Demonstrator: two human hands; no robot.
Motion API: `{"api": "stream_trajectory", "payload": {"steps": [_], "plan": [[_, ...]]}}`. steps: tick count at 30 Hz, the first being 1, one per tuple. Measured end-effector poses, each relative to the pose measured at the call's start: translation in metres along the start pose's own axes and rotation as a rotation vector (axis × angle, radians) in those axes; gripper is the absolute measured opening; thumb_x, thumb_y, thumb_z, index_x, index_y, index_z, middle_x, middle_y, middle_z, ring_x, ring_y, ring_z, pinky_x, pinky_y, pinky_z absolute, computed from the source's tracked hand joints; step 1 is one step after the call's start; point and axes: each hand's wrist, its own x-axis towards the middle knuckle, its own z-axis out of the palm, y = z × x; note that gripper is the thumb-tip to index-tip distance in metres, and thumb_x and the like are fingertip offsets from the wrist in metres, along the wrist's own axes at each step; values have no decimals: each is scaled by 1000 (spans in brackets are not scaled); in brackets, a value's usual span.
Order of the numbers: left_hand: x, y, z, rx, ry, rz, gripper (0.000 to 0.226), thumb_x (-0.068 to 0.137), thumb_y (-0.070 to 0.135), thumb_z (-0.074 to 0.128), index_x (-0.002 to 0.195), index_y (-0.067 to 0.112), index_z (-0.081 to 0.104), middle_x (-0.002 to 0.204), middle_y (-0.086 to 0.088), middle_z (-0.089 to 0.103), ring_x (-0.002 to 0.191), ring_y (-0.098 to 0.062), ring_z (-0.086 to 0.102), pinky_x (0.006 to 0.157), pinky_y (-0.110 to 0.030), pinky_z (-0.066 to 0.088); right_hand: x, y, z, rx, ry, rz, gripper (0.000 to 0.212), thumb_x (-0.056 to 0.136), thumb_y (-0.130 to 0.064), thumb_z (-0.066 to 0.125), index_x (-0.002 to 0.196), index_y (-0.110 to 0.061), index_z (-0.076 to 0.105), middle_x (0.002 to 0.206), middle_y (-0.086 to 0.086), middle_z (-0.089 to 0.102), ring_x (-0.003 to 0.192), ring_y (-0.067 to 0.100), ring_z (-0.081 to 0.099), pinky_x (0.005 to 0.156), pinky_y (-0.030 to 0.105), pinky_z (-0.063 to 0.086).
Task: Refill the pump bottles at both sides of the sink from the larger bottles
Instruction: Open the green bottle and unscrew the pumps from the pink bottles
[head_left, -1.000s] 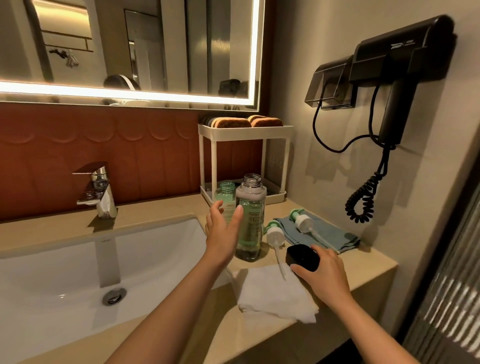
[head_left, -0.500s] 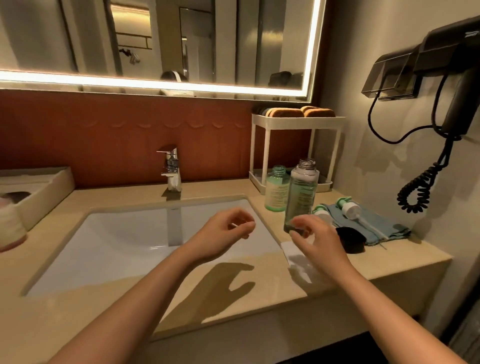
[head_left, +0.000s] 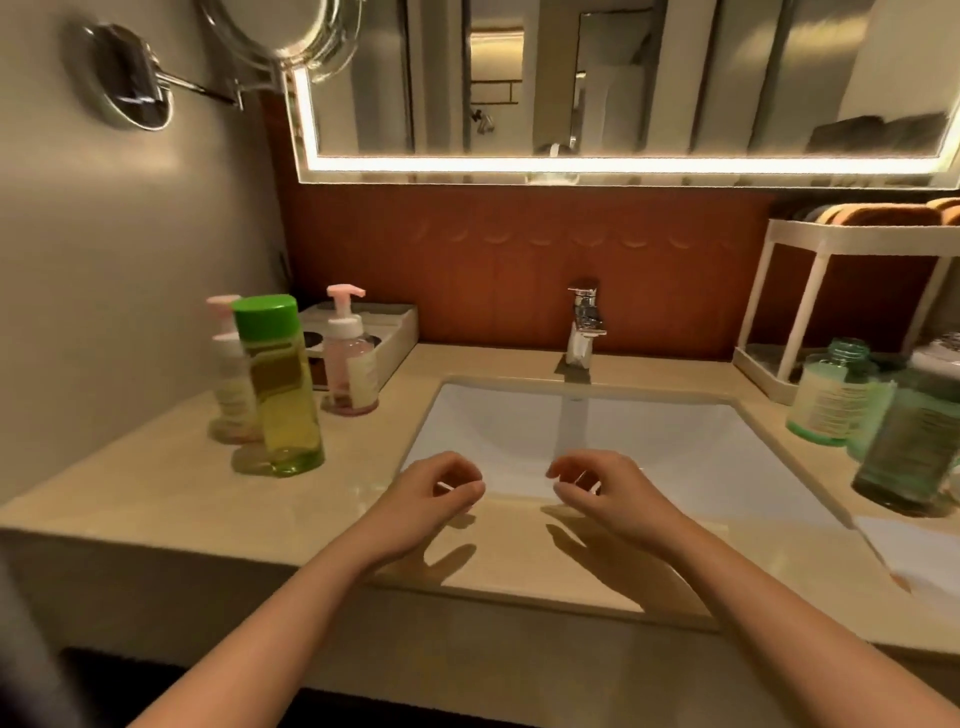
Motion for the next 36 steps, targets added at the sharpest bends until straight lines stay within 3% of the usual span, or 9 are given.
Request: {"api": "stream_trajectory", "payload": {"steps": [6,9,14,17,23,28,32,34,36], "plan": [[-26,-42,-70,7,487,-98,12,85,18,67,92,12,58,87,-4,60,79,-15,56,63,-18,45,57,-46,46,-24,-107,-74,18,93,-24,54,109,-20,61,97,-7,59,86,6,57,72,12,47],[-30,-59,-99,11,607,-161,27,80,21,72,98,14,53,94,-4,56,79,-13,53,62,-18,43,83,-72,64,-65,-150,-106,23,93,-27,53,113,-19,61,102,-3,61,91,11,58,80,25,52],[-17,-75,-132,16,722,-238,74,75,23,77,133,19,33,134,-5,35,114,-17,43,99,-35,41,125,-114,80,-94,-130,-123,37,93,-37,51,124,-17,54,113,3,62,94,15,56,82,30,48],[1,-75,-141,1,783,-222,87,72,27,79,140,24,25,142,-3,33,130,-22,35,107,-44,36,149,-143,76,-69,-47,-143,44,93,-39,50,129,-14,49,117,6,60,97,17,54,80,29,43],[33,-71,-156,-91,927,-126,84,67,29,83,134,24,32,136,0,45,124,-18,43,94,-33,38,191,-198,62,-104,51,-270,58,91,-49,49,135,-12,42,130,10,53,113,23,53,88,34,46],[53,-77,-161,-253,906,-132,62,76,26,74,128,29,40,125,-1,53,117,-23,52,94,-46,50,218,-238,57,-277,-106,-260,64,86,-62,45,127,-12,45,122,10,56,103,25,57,80,31,48],[57,-71,-155,-459,875,-37,35,90,19,55,123,16,45,100,-1,57,96,-19,58,60,-17,55,229,-251,69,-358,-156,-218,67,81,-72,40,117,-16,52,106,6,61,93,25,59,86,42,52],[66,-75,-152,-443,881,-25,50,84,23,66,127,12,42,96,10,53,92,-7,56,64,-4,47,233,-256,75,-400,-155,-195,71,78,-76,38,112,-16,54,99,4,61,93,26,60,93,50,47],[68,-80,-151,-268,861,-14,68,73,46,71,127,20,38,99,17,49,96,-1,53,76,0,38,234,-259,78,-467,-141,-185,71,76,-79,38,105,-17,57,86,1,57,90,25,61,95,52,46]]}}
